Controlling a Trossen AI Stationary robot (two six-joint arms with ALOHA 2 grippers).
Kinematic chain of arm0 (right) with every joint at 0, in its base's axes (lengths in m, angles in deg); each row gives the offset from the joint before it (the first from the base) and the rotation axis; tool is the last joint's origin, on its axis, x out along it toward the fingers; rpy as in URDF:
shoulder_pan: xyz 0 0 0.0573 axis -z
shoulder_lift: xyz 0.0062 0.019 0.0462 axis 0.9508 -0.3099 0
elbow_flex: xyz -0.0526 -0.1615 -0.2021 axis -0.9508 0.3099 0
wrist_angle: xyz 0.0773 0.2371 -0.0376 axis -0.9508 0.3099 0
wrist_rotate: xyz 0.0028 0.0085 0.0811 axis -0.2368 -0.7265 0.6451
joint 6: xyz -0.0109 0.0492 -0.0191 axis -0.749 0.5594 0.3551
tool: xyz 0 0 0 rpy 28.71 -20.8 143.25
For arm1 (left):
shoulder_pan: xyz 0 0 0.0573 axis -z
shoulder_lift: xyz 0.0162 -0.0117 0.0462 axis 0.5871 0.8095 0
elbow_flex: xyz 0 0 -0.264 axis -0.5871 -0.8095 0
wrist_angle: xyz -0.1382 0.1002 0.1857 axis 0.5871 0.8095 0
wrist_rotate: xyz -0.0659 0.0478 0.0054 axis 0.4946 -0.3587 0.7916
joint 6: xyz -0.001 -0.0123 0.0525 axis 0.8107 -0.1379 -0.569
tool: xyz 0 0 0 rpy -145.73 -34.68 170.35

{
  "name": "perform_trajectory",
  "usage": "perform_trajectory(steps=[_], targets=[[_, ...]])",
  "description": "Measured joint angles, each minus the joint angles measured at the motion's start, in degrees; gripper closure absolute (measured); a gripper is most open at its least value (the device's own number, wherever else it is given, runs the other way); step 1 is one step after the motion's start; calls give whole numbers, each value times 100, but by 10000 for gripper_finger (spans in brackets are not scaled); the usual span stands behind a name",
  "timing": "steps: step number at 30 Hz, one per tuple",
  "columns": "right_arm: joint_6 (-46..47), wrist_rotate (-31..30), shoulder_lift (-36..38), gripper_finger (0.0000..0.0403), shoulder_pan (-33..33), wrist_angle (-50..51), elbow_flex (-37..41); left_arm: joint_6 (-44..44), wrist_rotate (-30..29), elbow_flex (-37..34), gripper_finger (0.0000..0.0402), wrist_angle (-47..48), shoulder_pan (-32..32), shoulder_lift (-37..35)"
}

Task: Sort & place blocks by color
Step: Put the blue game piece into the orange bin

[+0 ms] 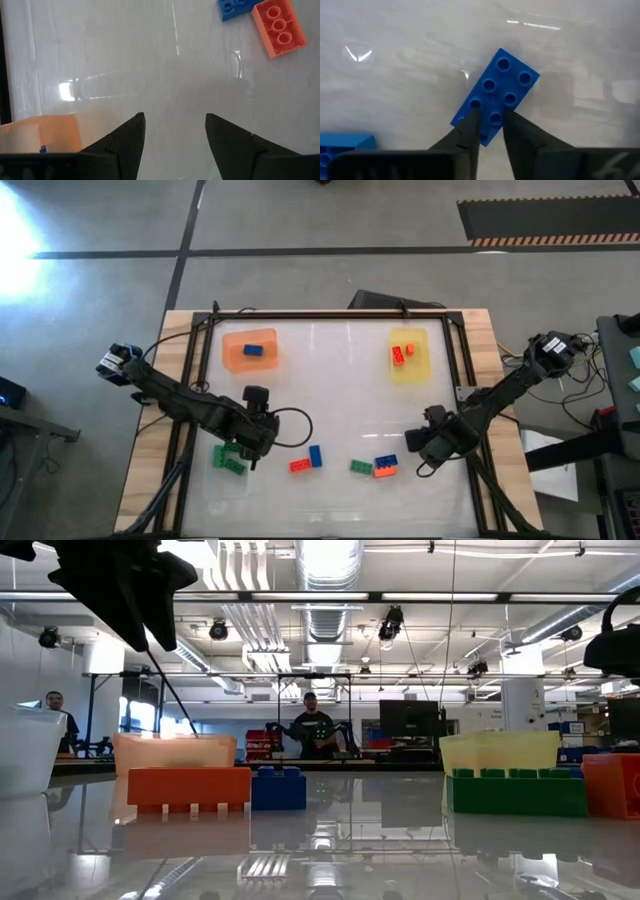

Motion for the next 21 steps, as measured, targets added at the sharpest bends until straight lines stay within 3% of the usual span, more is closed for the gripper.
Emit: perform_trajectory(steps=[6, 10, 21], targets=[[-192, -109, -4, 387, 0, 22, 6, 6, 0, 0, 210, -39, 0, 0], [-190, -65, 16, 381, 0, 30, 7, 8, 0, -3, 210, -80, 0, 0], [60, 126, 278, 222, 4, 112, 31, -7, 0, -4, 210, -81, 0, 0]])
